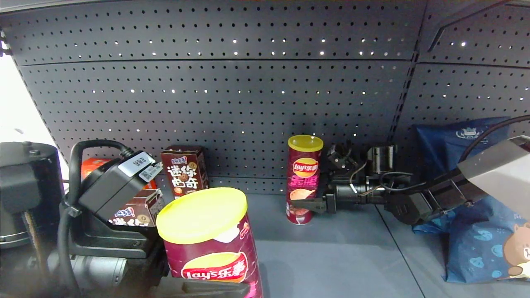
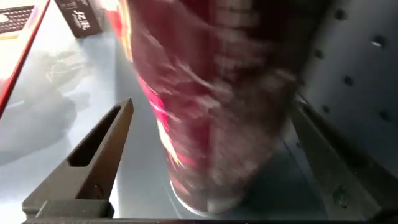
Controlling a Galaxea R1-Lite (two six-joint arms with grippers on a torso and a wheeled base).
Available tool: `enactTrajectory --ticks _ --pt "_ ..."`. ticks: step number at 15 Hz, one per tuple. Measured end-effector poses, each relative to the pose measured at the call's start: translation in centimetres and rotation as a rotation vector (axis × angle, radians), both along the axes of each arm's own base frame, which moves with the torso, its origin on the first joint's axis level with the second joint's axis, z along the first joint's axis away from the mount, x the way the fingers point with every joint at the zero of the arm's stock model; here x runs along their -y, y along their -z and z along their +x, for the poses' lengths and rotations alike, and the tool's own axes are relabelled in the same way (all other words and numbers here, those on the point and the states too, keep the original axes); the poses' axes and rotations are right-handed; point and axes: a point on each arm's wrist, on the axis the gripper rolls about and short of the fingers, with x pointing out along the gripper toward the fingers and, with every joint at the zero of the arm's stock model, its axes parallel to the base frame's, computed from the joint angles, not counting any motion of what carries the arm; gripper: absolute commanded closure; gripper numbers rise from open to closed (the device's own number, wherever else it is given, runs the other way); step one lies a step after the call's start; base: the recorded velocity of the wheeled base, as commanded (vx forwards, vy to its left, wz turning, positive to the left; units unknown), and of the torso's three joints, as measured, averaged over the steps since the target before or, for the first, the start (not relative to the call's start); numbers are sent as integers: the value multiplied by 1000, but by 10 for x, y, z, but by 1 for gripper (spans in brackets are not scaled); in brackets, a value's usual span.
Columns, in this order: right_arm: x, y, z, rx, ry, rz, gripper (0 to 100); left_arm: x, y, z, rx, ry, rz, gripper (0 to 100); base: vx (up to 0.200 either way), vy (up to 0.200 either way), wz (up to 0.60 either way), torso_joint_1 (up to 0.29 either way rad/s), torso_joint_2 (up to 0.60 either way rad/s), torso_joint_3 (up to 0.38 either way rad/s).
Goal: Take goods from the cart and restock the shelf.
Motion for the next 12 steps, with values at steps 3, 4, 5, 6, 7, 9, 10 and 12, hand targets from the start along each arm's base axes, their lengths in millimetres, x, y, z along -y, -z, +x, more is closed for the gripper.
enactTrajectory --ticks 3,4,5,6,7,9,10,12 --pt "-4 2 2 14 -32 15 100 0 1 0 -2 0 1 100 0 0 0 0 0 0" --pt "-4 3 2 13 -34 15 100 0 1 0 -2 0 1 100 0 0 0 0 0 0" --pt "-5 3 2 11 -35 14 100 0 1 0 -2 0 2 100 0 0 0 0 0 0" --pt "-4 4 1 8 -35 14 100 0 1 0 -2 0 2 100 0 0 0 0 0 0" --pt "-5 3 1 8 -35 14 100 0 1 0 -2 1 2 100 0 0 0 0 0 0" --pt "-5 1 -5 4 -40 11 100 0 1 -1 -1 -1 2 100 0 0 0 0 0 0" --pt "-5 -1 -8 18 -33 13 100 0 1 -1 1 0 1 100 0 0 0 0 0 0" --pt "-2 0 -18 55 -8 26 100 -1 0 -1 2 0 0 100 0 0 0 0 0 0"
